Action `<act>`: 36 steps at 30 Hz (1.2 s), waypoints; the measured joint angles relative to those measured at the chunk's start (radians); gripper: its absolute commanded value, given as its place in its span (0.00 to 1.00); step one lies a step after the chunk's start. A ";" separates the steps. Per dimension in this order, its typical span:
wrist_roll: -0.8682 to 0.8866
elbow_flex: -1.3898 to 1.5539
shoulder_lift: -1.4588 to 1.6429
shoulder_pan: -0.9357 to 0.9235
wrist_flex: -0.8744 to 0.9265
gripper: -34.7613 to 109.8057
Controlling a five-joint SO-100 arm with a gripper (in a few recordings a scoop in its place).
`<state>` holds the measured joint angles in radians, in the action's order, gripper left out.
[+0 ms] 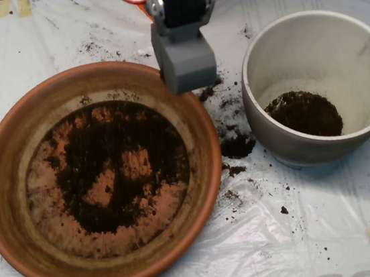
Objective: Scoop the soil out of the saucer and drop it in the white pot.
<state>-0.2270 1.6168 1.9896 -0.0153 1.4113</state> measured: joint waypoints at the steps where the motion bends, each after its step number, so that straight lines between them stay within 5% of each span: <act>1: 0.006 -0.021 0.002 0.014 0.017 0.24; 19: 0.141 -0.396 -0.236 0.356 0.104 0.24; 24: 0.140 -0.445 -0.318 0.408 0.141 0.44; 36: 0.110 -0.388 -0.333 0.426 0.143 0.43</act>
<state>-0.1166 1.2287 1.6567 0.4111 1.5539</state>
